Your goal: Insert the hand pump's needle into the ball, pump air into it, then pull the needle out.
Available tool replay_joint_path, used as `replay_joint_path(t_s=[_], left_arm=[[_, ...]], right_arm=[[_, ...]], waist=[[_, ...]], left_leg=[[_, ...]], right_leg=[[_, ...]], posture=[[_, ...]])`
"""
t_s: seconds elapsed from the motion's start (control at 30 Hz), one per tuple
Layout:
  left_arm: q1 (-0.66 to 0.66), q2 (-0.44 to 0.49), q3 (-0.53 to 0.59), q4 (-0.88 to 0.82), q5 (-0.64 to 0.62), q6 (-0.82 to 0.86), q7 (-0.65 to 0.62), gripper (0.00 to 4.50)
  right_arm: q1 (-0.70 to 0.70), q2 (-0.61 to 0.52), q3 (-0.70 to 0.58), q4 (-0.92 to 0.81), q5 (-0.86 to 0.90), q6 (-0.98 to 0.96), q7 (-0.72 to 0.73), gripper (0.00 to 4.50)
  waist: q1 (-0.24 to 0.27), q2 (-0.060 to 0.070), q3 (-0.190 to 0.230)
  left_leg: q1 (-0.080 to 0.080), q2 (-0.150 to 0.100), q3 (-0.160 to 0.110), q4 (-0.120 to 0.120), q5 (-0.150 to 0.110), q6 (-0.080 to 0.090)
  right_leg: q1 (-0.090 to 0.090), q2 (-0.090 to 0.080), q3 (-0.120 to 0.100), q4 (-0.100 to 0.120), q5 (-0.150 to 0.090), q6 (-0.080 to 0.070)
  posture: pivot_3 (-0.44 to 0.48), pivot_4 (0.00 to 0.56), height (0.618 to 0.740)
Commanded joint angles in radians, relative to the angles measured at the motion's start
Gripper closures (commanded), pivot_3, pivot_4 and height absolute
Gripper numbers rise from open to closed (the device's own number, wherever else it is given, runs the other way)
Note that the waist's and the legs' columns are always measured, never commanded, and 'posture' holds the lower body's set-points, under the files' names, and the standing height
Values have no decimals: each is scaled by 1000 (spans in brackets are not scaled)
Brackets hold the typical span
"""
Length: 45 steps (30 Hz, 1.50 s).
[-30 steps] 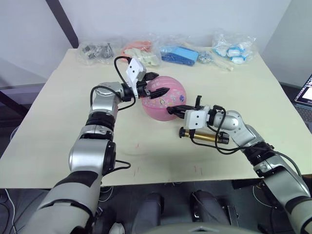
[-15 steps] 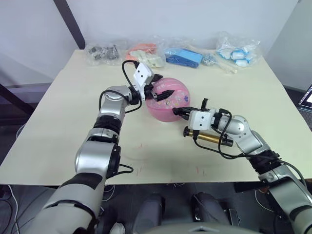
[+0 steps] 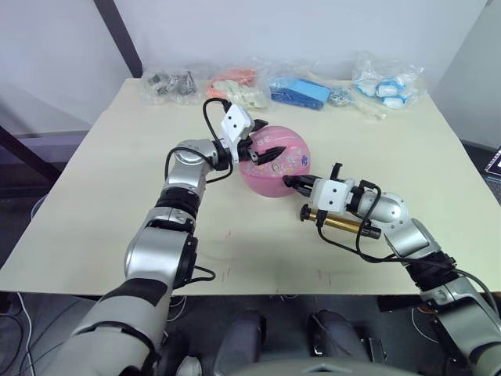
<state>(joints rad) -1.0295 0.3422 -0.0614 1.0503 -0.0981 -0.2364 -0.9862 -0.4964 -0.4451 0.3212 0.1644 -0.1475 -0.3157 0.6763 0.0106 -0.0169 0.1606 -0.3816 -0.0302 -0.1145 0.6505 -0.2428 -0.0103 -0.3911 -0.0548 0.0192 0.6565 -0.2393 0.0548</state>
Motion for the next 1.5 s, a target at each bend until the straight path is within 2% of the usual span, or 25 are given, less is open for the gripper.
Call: replay_joint_path(t_s=[0.03, 1.5], left_arm=[[103, 47, -71, 133, 127, 60, 64, 0], [98, 52, -85, 160, 127, 72, 104, 0]], right_arm=[[7, -11, -47, -176, 75, -75, 19, 4425], [55, -92, -85, -281, 136, -84, 52, 4425]], waist=[[2, 0, 0], [5, 0, 0]], left_leg=[[0, 0, 0, 0, 0, 0], [1, -1, -4, 0, -1, 1]], right_leg=[[0, 0, 0, 0, 0, 0], [5, -1, -4, -5, -1, 1]], posture=[[0, 150, 740], [0, 150, 740]])
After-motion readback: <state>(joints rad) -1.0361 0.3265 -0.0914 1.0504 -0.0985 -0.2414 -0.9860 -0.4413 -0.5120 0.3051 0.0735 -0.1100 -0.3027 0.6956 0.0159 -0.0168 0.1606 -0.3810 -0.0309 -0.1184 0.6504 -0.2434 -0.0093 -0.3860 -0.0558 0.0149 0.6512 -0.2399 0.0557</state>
